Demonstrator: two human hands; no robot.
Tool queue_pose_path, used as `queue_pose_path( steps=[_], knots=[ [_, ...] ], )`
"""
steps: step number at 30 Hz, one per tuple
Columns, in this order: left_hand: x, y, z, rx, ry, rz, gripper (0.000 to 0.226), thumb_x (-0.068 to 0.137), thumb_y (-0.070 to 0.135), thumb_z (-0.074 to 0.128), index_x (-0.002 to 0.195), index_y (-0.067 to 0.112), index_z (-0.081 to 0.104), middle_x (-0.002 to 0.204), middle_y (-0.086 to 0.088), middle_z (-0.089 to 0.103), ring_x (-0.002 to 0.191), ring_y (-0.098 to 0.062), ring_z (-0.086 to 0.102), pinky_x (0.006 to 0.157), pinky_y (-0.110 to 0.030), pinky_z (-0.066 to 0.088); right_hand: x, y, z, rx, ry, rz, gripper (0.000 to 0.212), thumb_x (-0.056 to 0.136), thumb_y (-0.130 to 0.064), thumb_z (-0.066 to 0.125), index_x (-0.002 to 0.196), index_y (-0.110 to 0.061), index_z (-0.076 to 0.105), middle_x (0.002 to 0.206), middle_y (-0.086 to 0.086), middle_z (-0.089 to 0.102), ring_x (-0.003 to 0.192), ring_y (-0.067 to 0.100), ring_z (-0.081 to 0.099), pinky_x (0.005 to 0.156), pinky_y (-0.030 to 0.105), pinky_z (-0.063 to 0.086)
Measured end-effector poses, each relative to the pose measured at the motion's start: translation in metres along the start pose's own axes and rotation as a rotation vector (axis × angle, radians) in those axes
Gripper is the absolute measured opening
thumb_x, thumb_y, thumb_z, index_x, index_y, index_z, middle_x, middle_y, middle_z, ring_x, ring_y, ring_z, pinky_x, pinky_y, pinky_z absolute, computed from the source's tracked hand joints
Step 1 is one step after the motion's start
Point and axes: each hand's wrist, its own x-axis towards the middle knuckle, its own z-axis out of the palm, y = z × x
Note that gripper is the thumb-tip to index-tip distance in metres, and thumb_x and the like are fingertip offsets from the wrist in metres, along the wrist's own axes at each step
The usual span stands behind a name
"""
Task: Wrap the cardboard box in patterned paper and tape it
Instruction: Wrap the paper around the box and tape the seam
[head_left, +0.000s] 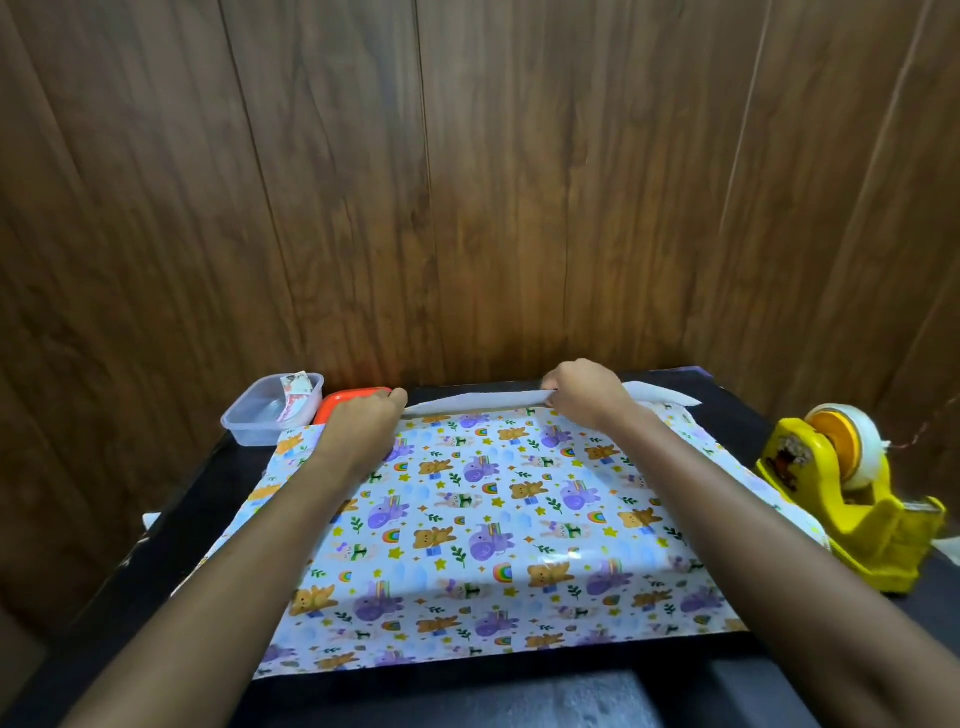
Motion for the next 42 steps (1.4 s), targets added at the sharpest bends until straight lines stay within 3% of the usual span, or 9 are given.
queue_pose_path(
  steps=[7, 11, 14, 17, 25, 30, 34, 37, 42],
  knots=[
    [-0.002, 0.011, -0.013, 0.117, -0.099, -0.099, 0.030, 0.086, 0.004, 0.051, 0.115, 0.012, 0.046, 0.109, -0.007, 0.058, 0.098, -0.025, 0.060, 0.072, -0.033, 0.046, -0.026, -0.007, 0.014, -0.118, 0.004, -0.004, 0.040, 0.091, -0.008, 0.049, 0.129, -0.016, 0.055, 0.116, 0.013, 0.064, 0.107, 0.029, 0.058, 0.082, 0.034, 0.045],
    [-0.001, 0.032, -0.021, 0.055, -0.114, -0.025, 0.031, 0.087, 0.003, 0.047, 0.117, 0.010, 0.045, 0.117, -0.008, 0.053, 0.106, -0.027, 0.056, 0.076, -0.033, 0.039, -0.030, -0.006, 0.018, -0.048, 0.053, -0.004, 0.038, 0.091, -0.006, 0.045, 0.127, -0.015, 0.056, 0.114, 0.013, 0.066, 0.106, 0.029, 0.058, 0.084, 0.035, 0.044],
    [-0.003, 0.040, -0.017, -0.136, -0.221, 0.044, 0.042, 0.095, 0.008, 0.039, 0.136, 0.016, 0.042, 0.134, -0.006, 0.052, 0.117, -0.025, 0.052, 0.090, -0.034, 0.044, -0.032, -0.006, 0.018, 0.010, 0.060, 0.006, 0.037, 0.090, -0.003, 0.045, 0.123, -0.014, 0.059, 0.112, 0.013, 0.067, 0.104, 0.030, 0.059, 0.084, 0.036, 0.047],
    [-0.007, 0.037, -0.012, -0.085, -0.216, 0.056, 0.048, 0.098, 0.011, 0.036, 0.145, 0.019, 0.034, 0.146, -0.008, 0.041, 0.129, -0.022, 0.045, 0.099, -0.034, 0.043, -0.032, -0.006, 0.018, 0.052, 0.061, 0.020, 0.036, 0.089, -0.002, 0.045, 0.119, -0.012, 0.060, 0.108, 0.014, 0.067, 0.100, 0.030, 0.060, 0.082, 0.038, 0.048],
    [-0.010, 0.041, -0.022, 0.054, -0.199, 0.086, 0.046, 0.099, 0.019, 0.034, 0.144, 0.019, 0.035, 0.134, -0.010, 0.053, 0.113, -0.021, 0.056, 0.081, -0.030, 0.046, -0.034, -0.006, 0.008, 0.255, -0.096, 0.075, 0.030, 0.090, 0.000, 0.045, 0.115, -0.009, 0.059, 0.117, 0.011, 0.062, 0.103, 0.027, 0.058, 0.079, 0.035, 0.048],
    [-0.007, 0.044, -0.028, -0.019, -0.283, 0.074, 0.054, 0.091, 0.032, 0.023, 0.131, 0.010, 0.051, 0.134, -0.014, 0.053, 0.114, -0.025, 0.054, 0.079, -0.034, 0.042, -0.021, -0.045, 0.009, 0.216, -0.315, -0.029, 0.034, 0.101, -0.013, 0.029, 0.124, 0.000, 0.050, 0.139, 0.017, 0.044, 0.132, 0.033, 0.037, 0.107, 0.049, 0.027],
    [-0.015, 0.044, -0.031, -0.194, -0.394, 0.076, 0.049, 0.099, 0.029, 0.027, 0.145, 0.011, 0.030, 0.151, -0.011, 0.032, 0.138, -0.023, 0.030, 0.102, -0.033, 0.032, -0.015, -0.090, 0.031, 0.105, -0.353, -0.058, 0.050, 0.103, -0.034, 0.019, 0.151, -0.029, 0.010, 0.160, -0.007, -0.002, 0.147, 0.022, -0.006, 0.111, 0.059, -0.007],
    [-0.020, 0.044, -0.027, -0.241, -0.435, 0.072, 0.053, 0.102, 0.032, 0.023, 0.150, 0.013, 0.012, 0.158, -0.004, 0.007, 0.146, -0.018, 0.006, 0.114, -0.031, 0.014, -0.018, -0.082, 0.032, 0.088, -0.349, -0.017, 0.052, 0.102, -0.043, 0.016, 0.151, -0.032, 0.002, 0.159, -0.008, -0.010, 0.146, 0.021, -0.012, 0.113, 0.055, -0.007],
    [-0.022, 0.047, -0.020, -0.245, -0.459, 0.052, 0.059, 0.101, 0.043, 0.017, 0.151, 0.014, 0.005, 0.158, -0.001, -0.004, 0.146, -0.017, -0.003, 0.116, -0.034, 0.004, -0.024, -0.024, 0.026, 0.123, -0.322, 0.279, 0.061, 0.101, -0.048, 0.016, 0.152, -0.022, -0.003, 0.158, -0.002, -0.017, 0.145, 0.021, -0.016, 0.115, 0.048, -0.006]
  ],
)
